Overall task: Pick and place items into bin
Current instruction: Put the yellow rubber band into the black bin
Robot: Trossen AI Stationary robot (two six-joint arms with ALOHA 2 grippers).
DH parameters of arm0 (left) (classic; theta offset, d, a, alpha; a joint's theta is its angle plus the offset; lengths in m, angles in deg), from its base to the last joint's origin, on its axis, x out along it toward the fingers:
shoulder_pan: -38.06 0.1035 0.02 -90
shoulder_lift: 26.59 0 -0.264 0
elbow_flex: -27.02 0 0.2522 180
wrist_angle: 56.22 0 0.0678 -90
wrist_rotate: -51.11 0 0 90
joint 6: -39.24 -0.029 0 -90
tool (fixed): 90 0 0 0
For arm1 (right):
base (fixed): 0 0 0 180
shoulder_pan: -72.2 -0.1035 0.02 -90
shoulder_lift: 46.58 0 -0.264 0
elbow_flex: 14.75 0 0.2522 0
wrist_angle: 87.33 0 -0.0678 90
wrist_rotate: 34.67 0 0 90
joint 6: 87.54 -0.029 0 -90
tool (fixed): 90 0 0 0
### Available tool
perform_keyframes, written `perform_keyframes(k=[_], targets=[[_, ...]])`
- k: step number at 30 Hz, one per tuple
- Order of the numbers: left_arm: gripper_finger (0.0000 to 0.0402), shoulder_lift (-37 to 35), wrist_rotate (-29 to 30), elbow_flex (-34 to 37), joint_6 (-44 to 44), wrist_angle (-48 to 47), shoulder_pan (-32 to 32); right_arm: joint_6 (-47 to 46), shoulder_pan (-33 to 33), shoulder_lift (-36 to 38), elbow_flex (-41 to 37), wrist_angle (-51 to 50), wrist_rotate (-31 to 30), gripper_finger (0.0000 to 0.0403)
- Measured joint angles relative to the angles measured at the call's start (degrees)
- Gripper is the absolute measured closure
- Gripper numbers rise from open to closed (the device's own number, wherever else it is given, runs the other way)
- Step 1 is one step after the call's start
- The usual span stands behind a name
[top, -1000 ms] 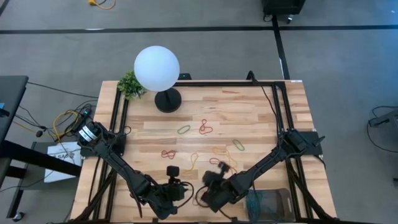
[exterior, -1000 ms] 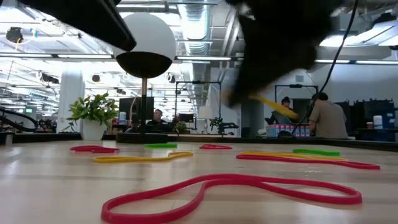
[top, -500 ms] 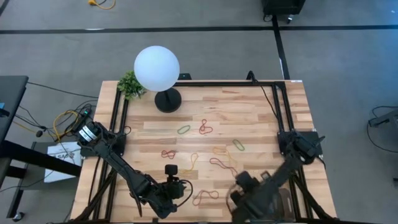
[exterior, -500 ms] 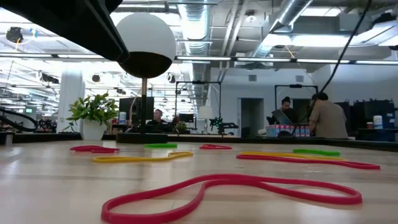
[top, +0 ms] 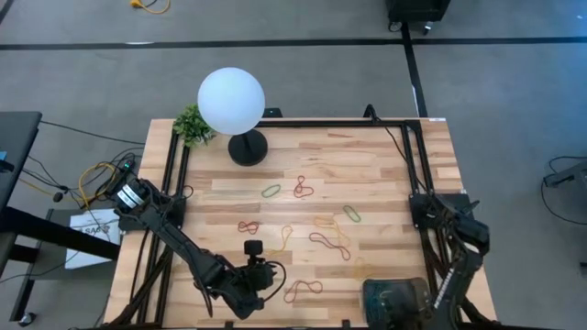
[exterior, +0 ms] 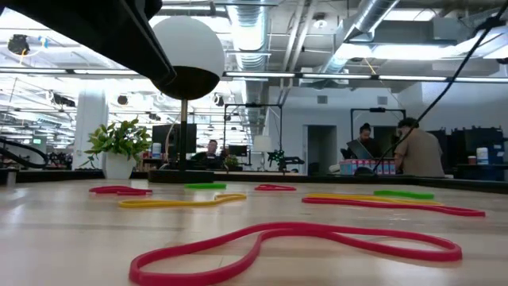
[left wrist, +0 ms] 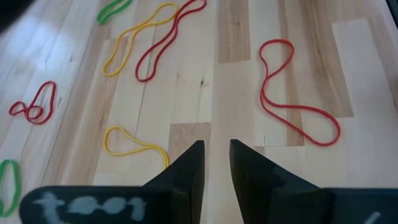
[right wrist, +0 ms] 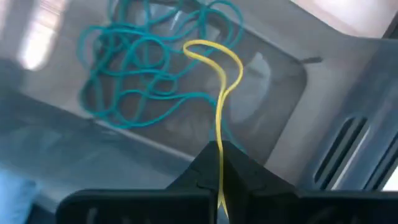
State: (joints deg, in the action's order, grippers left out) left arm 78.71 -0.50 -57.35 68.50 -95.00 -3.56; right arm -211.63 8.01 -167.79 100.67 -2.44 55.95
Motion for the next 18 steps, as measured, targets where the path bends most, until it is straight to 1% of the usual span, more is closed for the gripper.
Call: perform_keyframes(k=[3, 10, 14, 18], targets=[[0.0335, 0.0, -0.01, 0.0, 0.05, 0.01, -0.01, 0.11, -0.29, -0.02, -2.3, -0.01, -0.9, 0.0391], [0.0335, 0.0, -0.01, 0.0, 0.09, 0.02, 0.02, 0.21, 1.53, -0.07, -4.71, 0.88, -0.92, 0.0349], [0.0335, 0.0, -0.31, 0.0, 0.07, 0.02, -0.01, 3.5, 2.44, -0.07, -5.61, 2.85, -0.92, 0.0336], [0.0335, 0.02, -0.4, 0.0, 0.07, 0.03, -0.01, 6.92, 3.4, -0.07, -5.68, 3.27, -1.62, 0.0332]])
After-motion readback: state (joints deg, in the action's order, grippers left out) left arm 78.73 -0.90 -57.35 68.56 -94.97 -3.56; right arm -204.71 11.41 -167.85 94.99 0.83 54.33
